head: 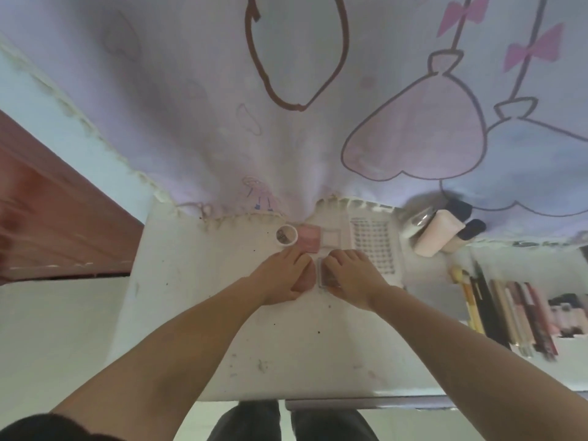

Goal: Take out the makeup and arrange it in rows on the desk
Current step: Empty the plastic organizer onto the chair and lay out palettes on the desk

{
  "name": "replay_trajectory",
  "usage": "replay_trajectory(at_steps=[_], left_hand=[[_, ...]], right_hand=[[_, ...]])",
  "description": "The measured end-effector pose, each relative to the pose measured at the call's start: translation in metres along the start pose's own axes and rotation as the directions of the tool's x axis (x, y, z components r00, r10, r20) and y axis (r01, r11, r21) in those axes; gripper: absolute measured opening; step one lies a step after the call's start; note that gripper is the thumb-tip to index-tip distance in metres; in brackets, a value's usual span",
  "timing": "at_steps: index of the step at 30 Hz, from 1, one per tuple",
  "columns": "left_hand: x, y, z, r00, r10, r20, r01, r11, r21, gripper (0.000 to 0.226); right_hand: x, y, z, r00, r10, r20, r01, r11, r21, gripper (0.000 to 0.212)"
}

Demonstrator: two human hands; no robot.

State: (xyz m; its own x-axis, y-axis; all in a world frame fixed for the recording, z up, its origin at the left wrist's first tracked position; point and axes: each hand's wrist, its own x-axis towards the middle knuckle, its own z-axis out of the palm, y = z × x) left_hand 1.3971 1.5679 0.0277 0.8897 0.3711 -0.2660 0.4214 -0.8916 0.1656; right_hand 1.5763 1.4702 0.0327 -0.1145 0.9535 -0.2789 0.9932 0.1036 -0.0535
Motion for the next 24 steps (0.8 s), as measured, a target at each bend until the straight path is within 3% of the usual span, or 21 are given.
replay_trajectory(at_steps=[4, 8, 11, 13, 16, 19, 24], left_hand=[[-0.003, -0.001, -0.004, 0.999, 0.001, 0.035, 0.0, 1.0, -0.021, 0.068], [-0.009, -0.006, -0.023, 0.996, 0.069, -0.061, -0.072, 0.996, -0.047, 0.057], [-0.005, -0.006, -0.046, 0.978, 0.126, -0.164, -0.14, 0.987, -0.076, 0.042], [0.001, 0.003, -0.061, 0.952, 0.21, -0.223, -0.224, 0.974, -0.039, 0.038], [0.01, 0.033, -0.073, 0.881, 0.386, -0.274, -0.378, 0.922, 0.084, 0.047], [0.005, 0.084, -0.074, 0.841, 0.478, -0.253, -0.443, 0.877, 0.185, 0.056], [-0.027, 0.19, -0.044, 0.711, 0.694, -0.118, -0.651, 0.712, 0.265, 0.06]], right_hand=[[-0.003, -0.003, -0.005, 0.999, 0.043, 0.029, -0.044, 0.999, 0.03, 0.054], [-0.014, -0.003, -0.024, 0.984, 0.178, -0.029, -0.175, 0.98, 0.09, 0.046], [-0.035, -0.008, -0.041, 0.926, 0.356, -0.123, -0.343, 0.932, 0.112, 0.045], [-0.058, -0.019, -0.047, 0.83, 0.497, -0.252, -0.47, 0.867, 0.163, 0.044], [-0.105, -0.044, -0.043, 0.619, 0.697, -0.361, -0.683, 0.705, 0.19, 0.047], [-0.163, -0.074, -0.026, 0.44, 0.875, -0.203, -0.865, 0.474, 0.167, 0.061], [-0.269, -0.151, 0.018, 0.105, 0.993, -0.045, -0.977, 0.111, 0.183, 0.061]])
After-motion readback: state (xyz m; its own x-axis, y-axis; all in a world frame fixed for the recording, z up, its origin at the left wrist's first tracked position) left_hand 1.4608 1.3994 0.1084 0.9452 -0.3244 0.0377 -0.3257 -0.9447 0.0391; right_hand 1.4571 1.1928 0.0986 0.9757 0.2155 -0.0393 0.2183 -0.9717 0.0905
